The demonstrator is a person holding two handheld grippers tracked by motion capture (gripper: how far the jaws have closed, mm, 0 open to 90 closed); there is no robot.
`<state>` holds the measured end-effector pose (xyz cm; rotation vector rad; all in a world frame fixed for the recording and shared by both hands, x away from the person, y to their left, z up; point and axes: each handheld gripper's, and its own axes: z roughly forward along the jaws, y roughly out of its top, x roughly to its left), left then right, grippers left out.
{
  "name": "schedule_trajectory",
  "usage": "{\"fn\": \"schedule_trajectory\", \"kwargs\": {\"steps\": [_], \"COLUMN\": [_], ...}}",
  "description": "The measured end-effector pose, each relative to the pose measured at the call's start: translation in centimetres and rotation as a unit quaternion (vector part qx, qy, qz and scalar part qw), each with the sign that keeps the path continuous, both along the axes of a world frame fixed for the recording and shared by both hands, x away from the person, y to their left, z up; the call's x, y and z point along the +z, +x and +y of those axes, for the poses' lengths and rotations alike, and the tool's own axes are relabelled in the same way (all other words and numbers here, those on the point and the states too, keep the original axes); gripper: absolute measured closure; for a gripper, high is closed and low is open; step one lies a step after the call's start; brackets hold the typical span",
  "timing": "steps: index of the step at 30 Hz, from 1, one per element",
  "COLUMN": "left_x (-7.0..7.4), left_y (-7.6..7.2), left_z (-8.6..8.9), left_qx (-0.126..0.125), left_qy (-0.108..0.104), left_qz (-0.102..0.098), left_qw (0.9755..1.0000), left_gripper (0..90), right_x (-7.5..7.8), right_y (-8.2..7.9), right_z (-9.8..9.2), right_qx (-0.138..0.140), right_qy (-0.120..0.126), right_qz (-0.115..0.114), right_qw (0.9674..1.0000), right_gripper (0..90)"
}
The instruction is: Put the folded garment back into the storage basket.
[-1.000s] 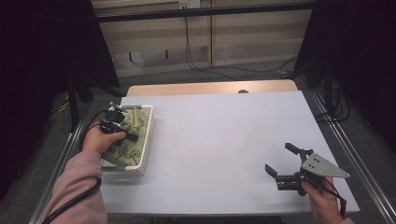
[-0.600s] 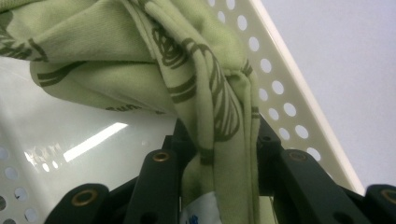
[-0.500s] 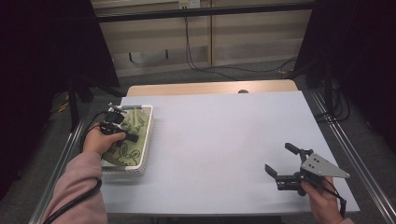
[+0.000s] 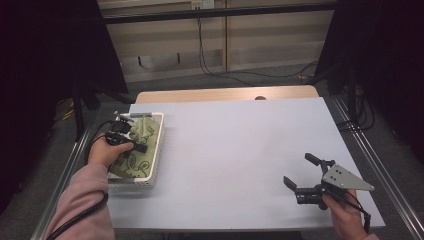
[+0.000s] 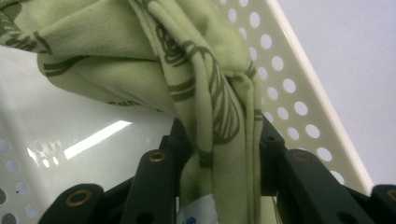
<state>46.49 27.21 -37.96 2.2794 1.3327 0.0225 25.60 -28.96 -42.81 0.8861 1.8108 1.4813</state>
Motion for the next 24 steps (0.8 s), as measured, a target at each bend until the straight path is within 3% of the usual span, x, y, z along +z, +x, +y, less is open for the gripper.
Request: {"fn": "schedule_trajectory", "kwargs": {"steps": [5,7,12,13,14,15,17,18,19,20,21,24], "left_x": [-0.1,-0.2,-0.3,-0.3,-0.2,-0.3,-0.5,-0.5,-0.3,-0.5,-0.5,-0.5], "left_y": [-0.1,-0.1,-0.1,-0.2,0.0,0.0,-0.3,-0.2,0.0,-0.2,-0.2,-0.2], "left_z": [0.3,0.5,0.8,0.8,1.2,1.2,0.9,1.1,1.6,1.3,1.3,1.6], "left_qx": [0.012,0.011,0.009,0.019,-0.009,-0.007,0.027,0.025,-0.005,0.021,0.022,0.024], "left_qy": [-0.003,0.003,0.004,0.004,0.014,0.015,-0.007,0.004,0.016,0.006,-0.002,0.004], "left_qz": [0.007,-0.005,-0.008,-0.007,0.002,0.0,0.002,-0.007,0.001,-0.004,0.001,-0.004], "left_qw": [0.9999,0.9999,0.9999,0.9998,0.9999,0.9999,0.9996,0.9997,0.9999,0.9998,0.9997,0.9997], "left_gripper": [66.0,65.4,64.6,64.5,64.4,64.0,63.7,63.5,63.4,63.3,63.1,62.1], "right_x": [0.0,0.0,0.0,0.0,0.0,0.0,0.0,0.0,0.0,0.0,0.0,0.0], "right_y": [0.0,0.0,0.1,0.0,0.0,0.0,0.0,0.0,0.0,0.0,0.0,0.0], "right_z": [0.0,0.0,0.0,0.0,0.0,0.0,0.0,0.0,0.0,0.0,0.0,0.0], "right_qx": [-0.001,0.0,0.001,0.001,0.0,0.001,0.001,0.0,0.001,0.001,0.0,0.0], "right_qy": [0.0,-0.001,-0.001,-0.001,0.0,-0.001,-0.001,0.0,0.001,0.0,0.001,0.001], "right_qz": [0.001,0.0,-0.002,-0.002,0.001,-0.001,-0.001,0.0,0.0,0.0,0.002,0.002], "right_qw": [1.0,1.0,1.0,1.0,1.0,1.0,1.0,1.0,1.0,1.0,1.0,1.0], "right_gripper": [0.3,0.3,0.3,0.3,0.2,0.3,0.3,0.2,0.3,0.2,0.2,0.2]}}
